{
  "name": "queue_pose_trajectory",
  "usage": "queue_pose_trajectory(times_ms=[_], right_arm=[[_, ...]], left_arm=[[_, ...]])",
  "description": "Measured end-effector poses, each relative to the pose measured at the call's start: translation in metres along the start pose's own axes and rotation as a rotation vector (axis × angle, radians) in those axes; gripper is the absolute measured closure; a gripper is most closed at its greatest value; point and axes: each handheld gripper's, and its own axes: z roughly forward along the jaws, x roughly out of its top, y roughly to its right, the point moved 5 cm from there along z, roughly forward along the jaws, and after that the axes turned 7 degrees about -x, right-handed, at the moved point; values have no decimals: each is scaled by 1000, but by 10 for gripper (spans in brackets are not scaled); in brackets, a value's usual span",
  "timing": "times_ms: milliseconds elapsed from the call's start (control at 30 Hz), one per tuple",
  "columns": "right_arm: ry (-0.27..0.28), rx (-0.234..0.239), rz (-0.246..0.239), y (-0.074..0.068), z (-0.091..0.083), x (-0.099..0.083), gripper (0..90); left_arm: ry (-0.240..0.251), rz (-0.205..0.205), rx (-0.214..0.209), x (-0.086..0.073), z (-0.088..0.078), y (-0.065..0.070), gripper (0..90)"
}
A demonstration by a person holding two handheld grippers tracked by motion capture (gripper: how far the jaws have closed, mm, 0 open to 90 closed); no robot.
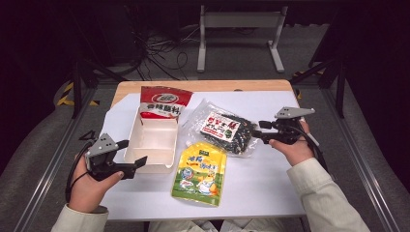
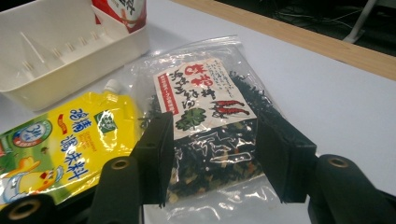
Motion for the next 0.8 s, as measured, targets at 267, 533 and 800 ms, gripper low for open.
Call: queue_pose_trajectory(times_ms=[267,533,800], right_arm=[[-55,24,-4,8,31,13,462],[-90,20,-3,16,57,22,448],[-120,15,7,28,81,25,435]], left_arm=[[21,-42,34,-16,-13,-3,167],[33,-79,64,-31,-23,-2,167],[31,-87,75,-39,-26,0,166]])
